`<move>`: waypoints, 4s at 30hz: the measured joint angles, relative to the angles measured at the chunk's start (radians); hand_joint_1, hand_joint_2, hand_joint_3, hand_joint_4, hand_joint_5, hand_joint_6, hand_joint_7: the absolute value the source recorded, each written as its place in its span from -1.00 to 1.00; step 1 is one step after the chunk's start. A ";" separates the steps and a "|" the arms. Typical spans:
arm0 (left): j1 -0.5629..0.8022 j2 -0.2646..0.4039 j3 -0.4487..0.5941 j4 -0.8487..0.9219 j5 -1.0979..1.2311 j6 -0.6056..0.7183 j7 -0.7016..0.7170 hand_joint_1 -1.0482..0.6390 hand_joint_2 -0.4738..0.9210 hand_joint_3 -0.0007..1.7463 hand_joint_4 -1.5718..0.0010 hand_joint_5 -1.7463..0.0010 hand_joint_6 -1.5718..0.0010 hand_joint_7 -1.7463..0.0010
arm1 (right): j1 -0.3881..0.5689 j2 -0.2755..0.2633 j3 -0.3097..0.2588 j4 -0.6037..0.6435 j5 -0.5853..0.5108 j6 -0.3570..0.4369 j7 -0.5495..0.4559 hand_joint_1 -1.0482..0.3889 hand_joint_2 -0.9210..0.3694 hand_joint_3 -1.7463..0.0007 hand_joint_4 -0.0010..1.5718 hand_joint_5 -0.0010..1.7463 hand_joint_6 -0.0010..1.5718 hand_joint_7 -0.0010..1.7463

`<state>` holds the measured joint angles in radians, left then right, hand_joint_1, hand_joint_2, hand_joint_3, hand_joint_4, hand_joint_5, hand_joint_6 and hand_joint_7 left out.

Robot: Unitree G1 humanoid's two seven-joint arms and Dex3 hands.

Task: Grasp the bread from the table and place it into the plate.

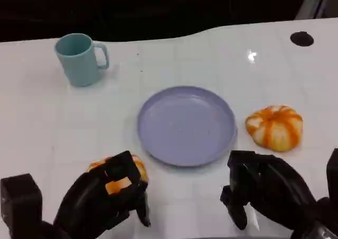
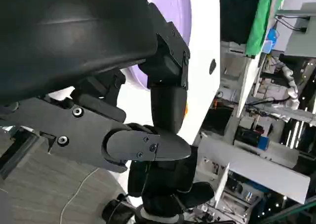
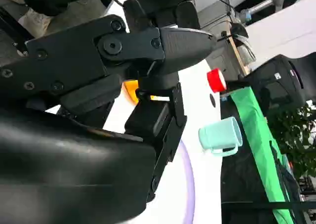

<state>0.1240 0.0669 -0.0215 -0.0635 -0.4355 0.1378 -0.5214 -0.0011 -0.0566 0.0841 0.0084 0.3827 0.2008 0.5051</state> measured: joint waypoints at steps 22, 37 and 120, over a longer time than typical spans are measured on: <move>-0.008 0.002 0.008 -0.001 0.003 -0.005 0.000 -0.51 1.00 -0.61 0.09 -1.00 0.36 -0.96 | 0.000 0.001 0.001 -0.002 -0.003 -0.005 -0.001 -0.84 -1.00 0.57 0.63 0.86 0.43 0.75; -0.038 0.057 0.029 0.053 0.418 -0.579 0.127 -0.48 1.00 -0.89 0.78 0.01 0.57 0.67 | 0.000 0.002 0.003 -0.001 -0.002 -0.006 0.008 -0.85 -1.00 0.60 0.64 0.86 0.42 0.73; -0.333 0.388 -0.341 0.380 1.322 -0.303 0.854 -0.02 0.56 0.02 -0.10 -1.00 0.13 -1.00 | 0.009 -0.004 0.000 -0.035 0.001 0.017 0.008 -0.85 -1.00 0.60 0.62 0.88 0.41 0.78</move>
<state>-0.2091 0.4547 -0.3624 0.3162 0.8867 -0.1653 0.3322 0.0075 -0.0609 0.0846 -0.0270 0.3834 0.2181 0.5127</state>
